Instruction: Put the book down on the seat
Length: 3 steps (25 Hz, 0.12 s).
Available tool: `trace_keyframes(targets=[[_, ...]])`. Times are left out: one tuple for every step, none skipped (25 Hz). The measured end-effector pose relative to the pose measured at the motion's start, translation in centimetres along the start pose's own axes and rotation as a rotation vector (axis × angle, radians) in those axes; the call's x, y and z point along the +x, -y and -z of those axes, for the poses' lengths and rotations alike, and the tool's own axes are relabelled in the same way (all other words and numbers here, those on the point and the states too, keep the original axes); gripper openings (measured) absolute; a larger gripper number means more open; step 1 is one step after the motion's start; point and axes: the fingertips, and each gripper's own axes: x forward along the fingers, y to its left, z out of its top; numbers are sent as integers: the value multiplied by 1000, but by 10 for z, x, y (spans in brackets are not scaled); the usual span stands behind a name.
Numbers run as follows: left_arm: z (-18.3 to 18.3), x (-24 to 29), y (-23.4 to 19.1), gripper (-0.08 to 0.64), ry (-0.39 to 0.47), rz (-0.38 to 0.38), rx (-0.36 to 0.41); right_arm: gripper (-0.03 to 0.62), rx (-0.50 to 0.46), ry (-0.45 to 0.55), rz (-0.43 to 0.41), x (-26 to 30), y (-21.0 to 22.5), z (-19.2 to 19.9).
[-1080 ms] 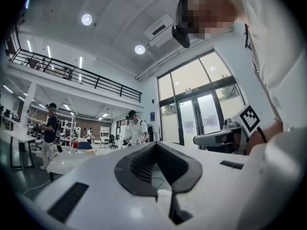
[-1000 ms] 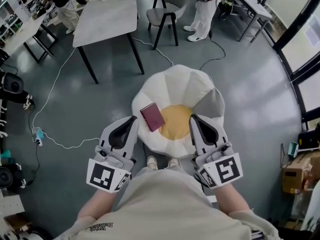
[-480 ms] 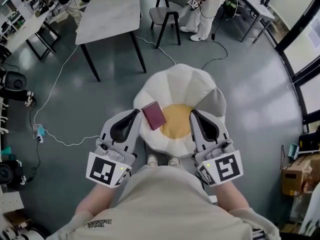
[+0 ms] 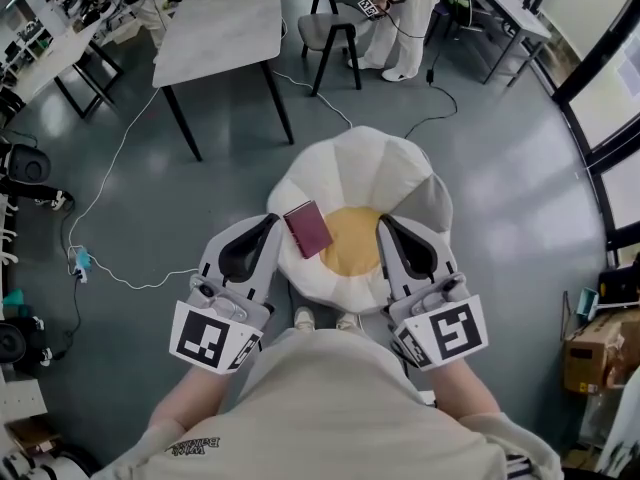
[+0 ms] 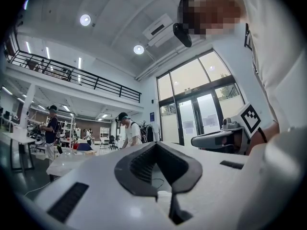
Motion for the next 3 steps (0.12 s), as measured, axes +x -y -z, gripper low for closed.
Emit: trace_keyframes(targets=[[-1, -1, 1, 5, 3, -1, -1, -2, 2, -1, 0, 0, 0, 1], [-1, -1, 1, 5, 6, -2, -4, -2, 3, -1, 0, -1, -1, 2], [-2, -2, 1, 5, 9, -3, -6, -2, 5, -2, 0, -1, -2, 3]])
